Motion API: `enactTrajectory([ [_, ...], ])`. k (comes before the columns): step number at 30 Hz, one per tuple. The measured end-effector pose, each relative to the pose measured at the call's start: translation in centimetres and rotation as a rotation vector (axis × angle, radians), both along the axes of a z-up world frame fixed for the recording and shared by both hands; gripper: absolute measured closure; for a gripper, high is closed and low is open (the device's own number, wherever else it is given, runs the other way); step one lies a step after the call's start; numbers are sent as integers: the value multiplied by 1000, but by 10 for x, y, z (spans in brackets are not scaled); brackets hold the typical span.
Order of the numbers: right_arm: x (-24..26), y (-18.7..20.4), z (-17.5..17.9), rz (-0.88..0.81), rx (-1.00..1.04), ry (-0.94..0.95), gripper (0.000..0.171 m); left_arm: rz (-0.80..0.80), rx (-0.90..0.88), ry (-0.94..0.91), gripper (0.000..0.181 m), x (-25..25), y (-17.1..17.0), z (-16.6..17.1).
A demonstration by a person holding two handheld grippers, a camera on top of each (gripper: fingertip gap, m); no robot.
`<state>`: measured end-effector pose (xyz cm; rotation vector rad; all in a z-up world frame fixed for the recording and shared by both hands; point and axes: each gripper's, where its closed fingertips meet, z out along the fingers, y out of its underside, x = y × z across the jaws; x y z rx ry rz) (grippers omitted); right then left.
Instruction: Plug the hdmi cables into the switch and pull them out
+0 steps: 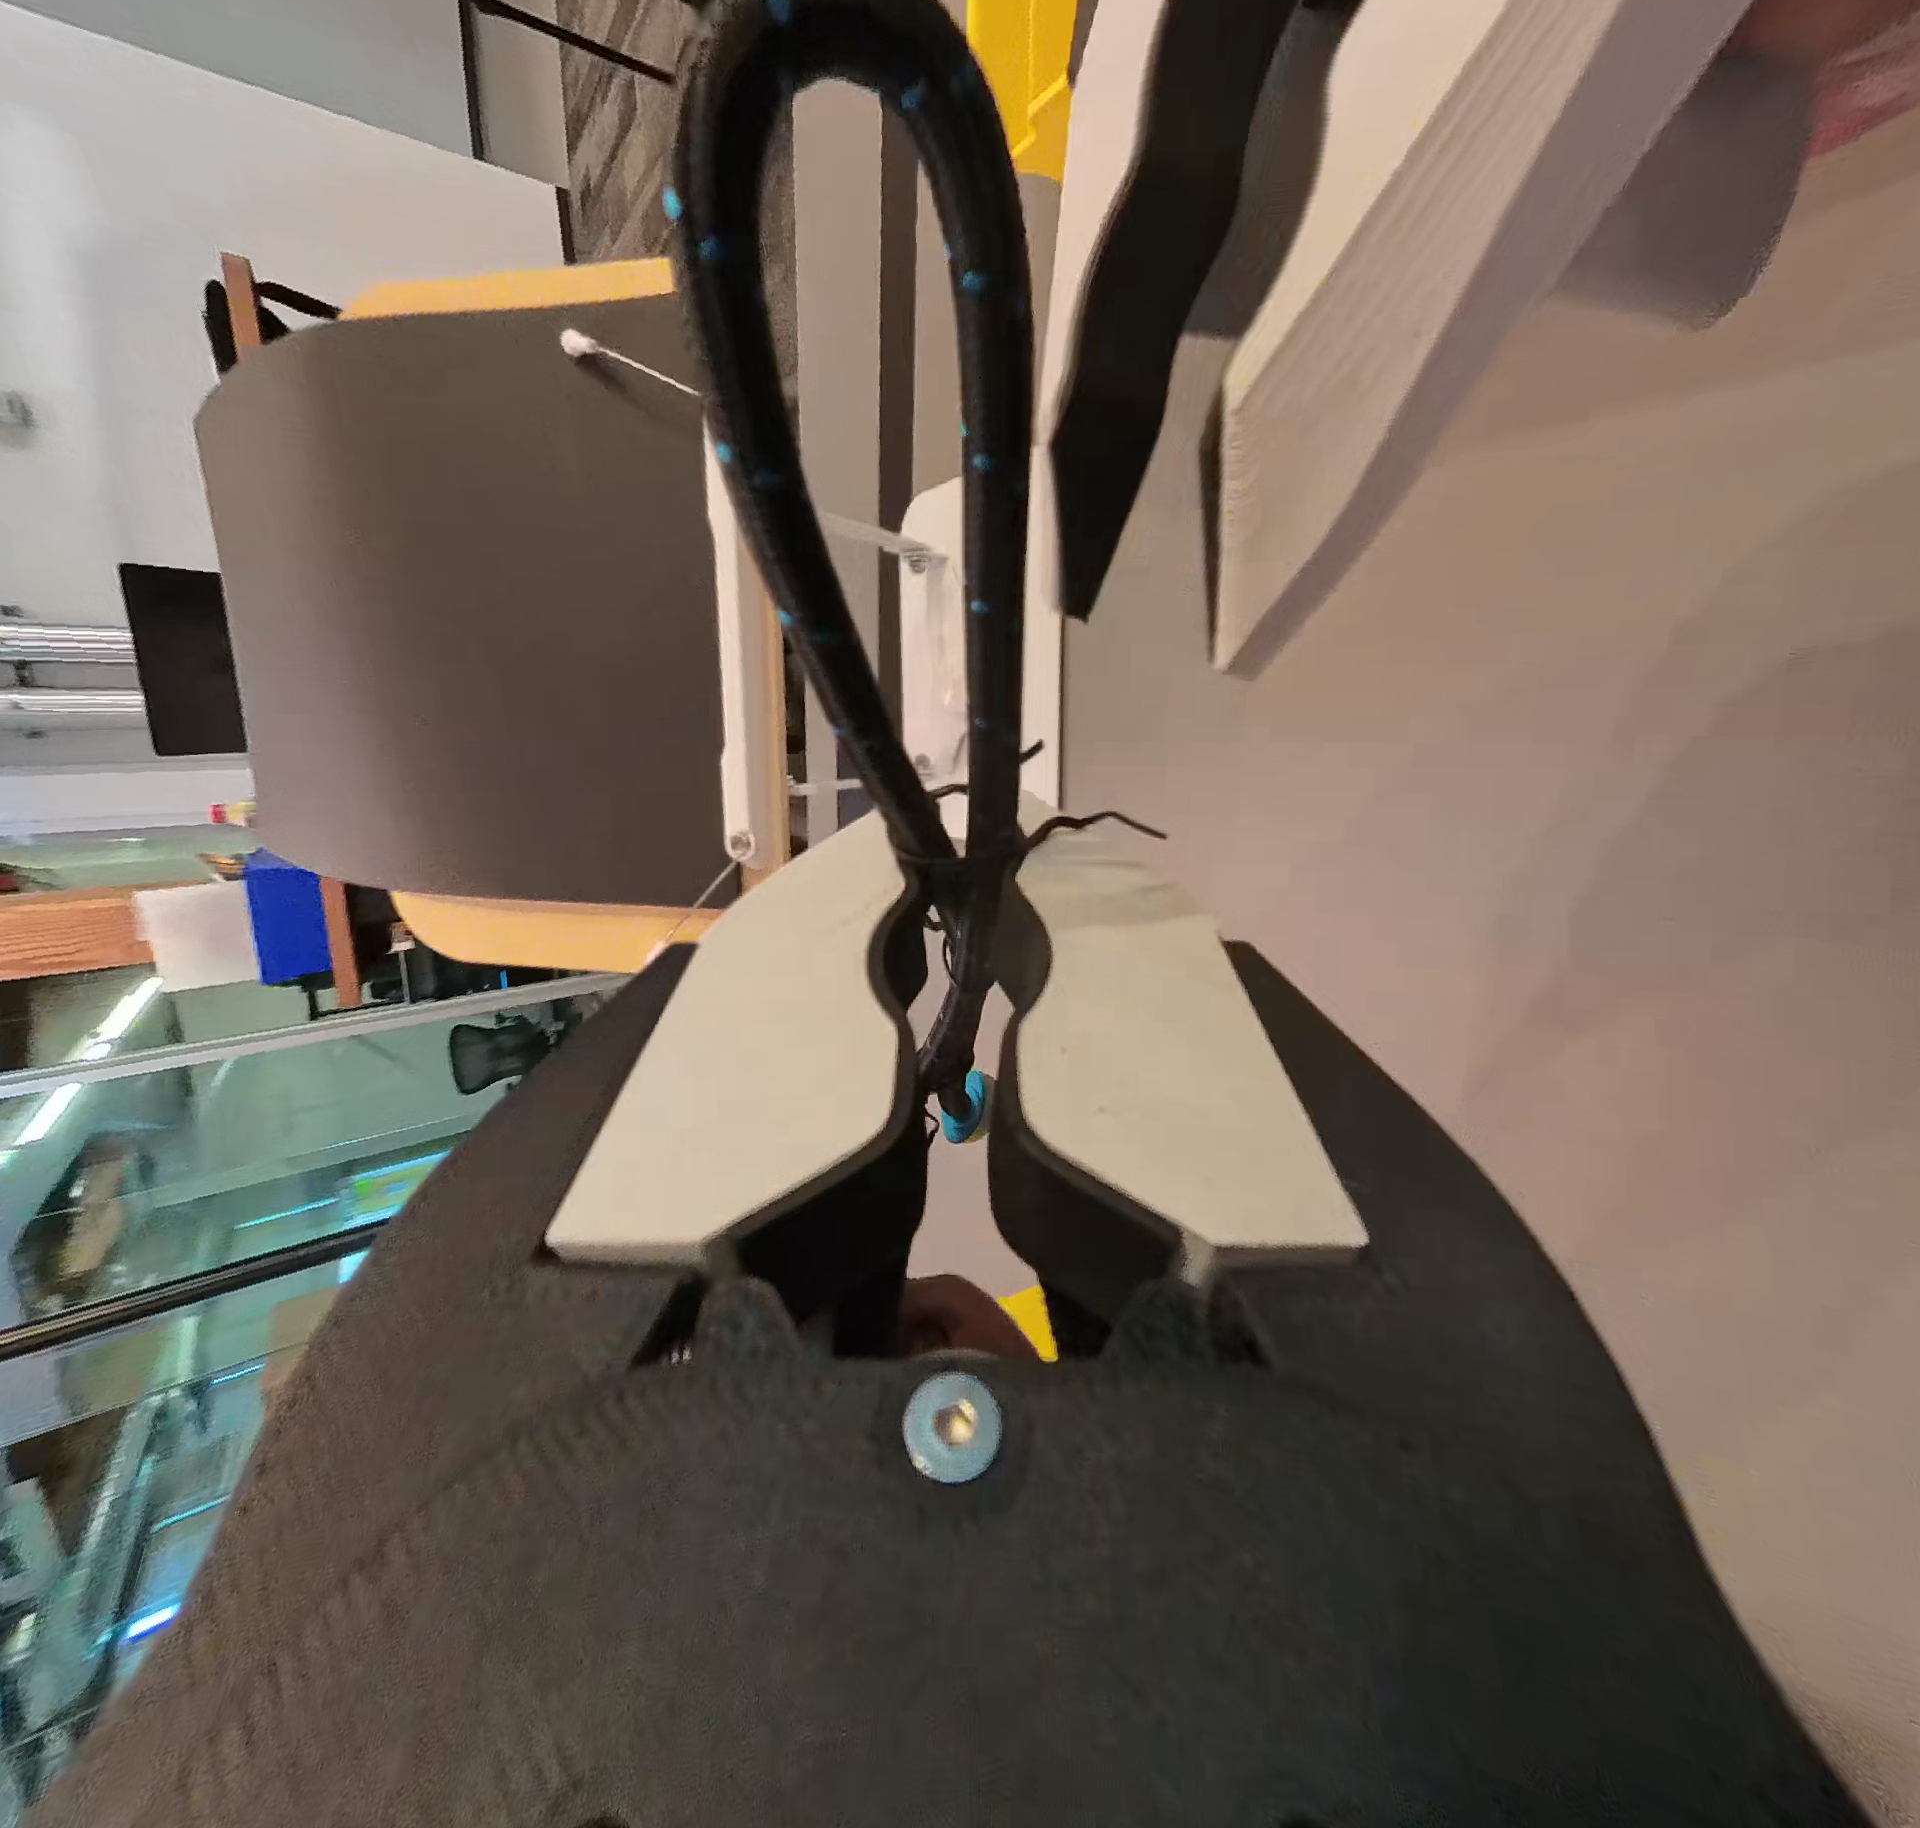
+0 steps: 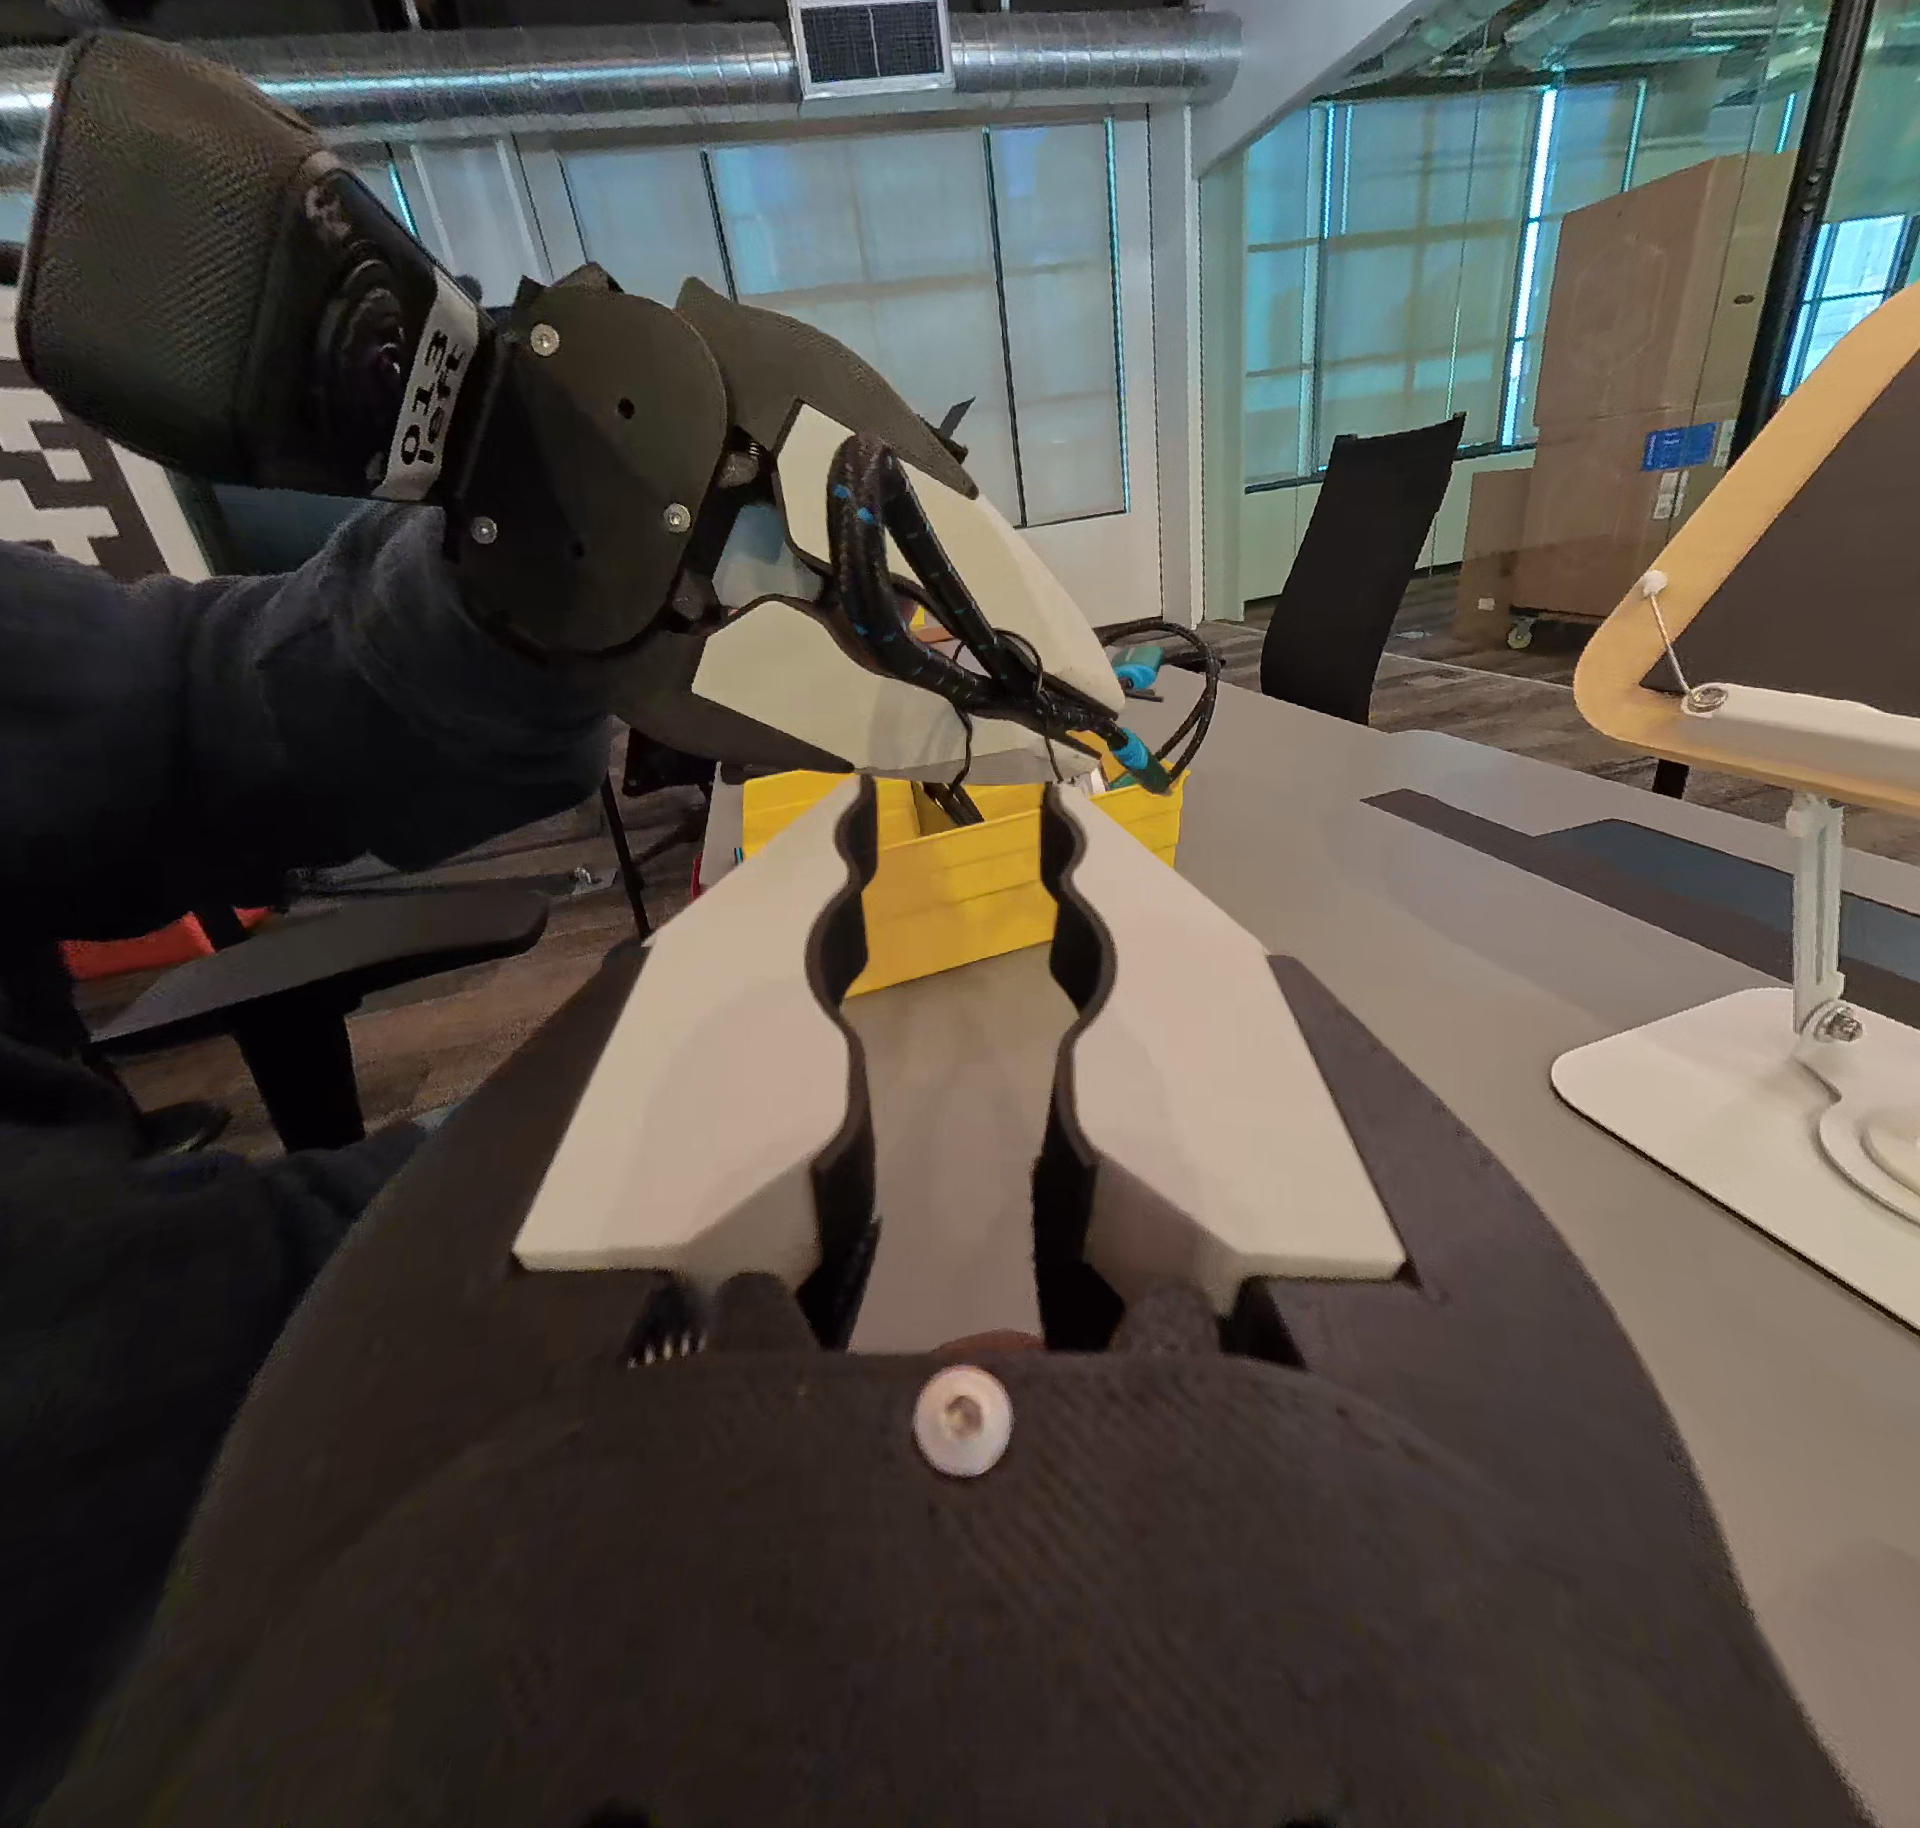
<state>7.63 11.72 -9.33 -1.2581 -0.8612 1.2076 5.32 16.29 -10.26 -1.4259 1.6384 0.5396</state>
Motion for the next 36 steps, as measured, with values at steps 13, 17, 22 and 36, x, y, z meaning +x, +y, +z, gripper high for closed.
enactTrajectory([
  [13, -9, 1, 19, -79, 81, 34, 132, -34, 102, 203, 175, 17, -8, 20],
  [17, -3, -1, 26, -82, 83, 69, 139, -51, 144, 230, 175, 23, -10, 31],
  [22, 3, -4, 32, -53, 73, 115, 151, -80, 172, 274, 174, 30, -13, 36],
  [36, 11, -11, 38, -59, 104, 116, 171, -107, 211, 275, 175, 40, -18, 46],
])
